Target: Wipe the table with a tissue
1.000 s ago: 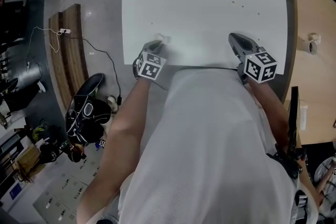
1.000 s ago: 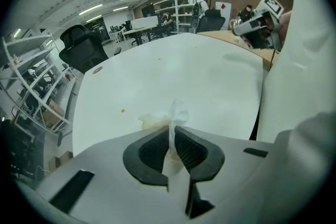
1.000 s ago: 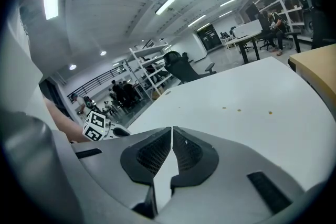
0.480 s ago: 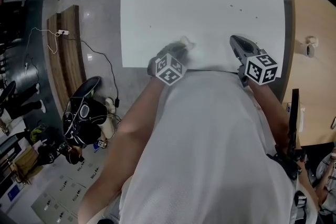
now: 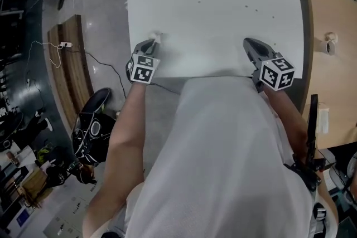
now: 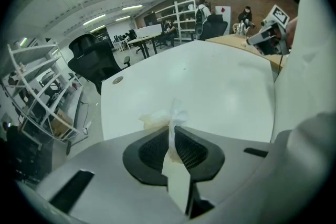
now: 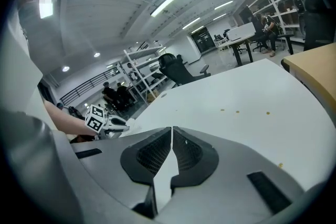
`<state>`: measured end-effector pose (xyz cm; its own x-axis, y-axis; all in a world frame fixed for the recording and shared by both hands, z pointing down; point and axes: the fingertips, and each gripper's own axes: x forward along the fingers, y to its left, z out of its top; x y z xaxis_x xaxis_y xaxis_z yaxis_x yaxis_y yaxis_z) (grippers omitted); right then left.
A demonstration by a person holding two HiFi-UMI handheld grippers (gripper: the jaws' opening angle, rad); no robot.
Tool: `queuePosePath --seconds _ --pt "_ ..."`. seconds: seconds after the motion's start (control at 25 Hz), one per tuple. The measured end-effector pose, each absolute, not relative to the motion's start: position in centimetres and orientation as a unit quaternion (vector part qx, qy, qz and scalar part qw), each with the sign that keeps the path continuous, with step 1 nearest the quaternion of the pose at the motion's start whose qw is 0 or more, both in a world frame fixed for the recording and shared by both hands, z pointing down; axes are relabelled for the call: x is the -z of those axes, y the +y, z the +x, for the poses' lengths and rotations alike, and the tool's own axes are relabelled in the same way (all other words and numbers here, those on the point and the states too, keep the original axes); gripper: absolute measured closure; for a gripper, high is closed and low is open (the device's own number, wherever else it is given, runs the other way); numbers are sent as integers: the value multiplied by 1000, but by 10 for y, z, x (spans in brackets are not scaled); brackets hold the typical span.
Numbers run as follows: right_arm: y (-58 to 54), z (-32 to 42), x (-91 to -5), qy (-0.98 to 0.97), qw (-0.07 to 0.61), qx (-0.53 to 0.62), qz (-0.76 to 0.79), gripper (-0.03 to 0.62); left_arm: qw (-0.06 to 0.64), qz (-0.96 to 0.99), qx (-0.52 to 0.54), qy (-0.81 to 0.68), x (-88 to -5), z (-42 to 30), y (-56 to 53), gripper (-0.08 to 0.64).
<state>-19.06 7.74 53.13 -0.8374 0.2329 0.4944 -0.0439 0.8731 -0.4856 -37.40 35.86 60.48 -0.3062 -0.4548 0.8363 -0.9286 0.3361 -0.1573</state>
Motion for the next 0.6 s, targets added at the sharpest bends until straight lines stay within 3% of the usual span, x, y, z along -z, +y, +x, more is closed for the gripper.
queuePosePath --seconds 0.24,0.6 --pt "90 -190 -532 -926 285 -245 -20 572 347 498 -376 -700 -621 -405 367 520" --pt "103 -195 -535 -926 287 -247 2 572 344 557 -395 -645 -637 -398 346 520"
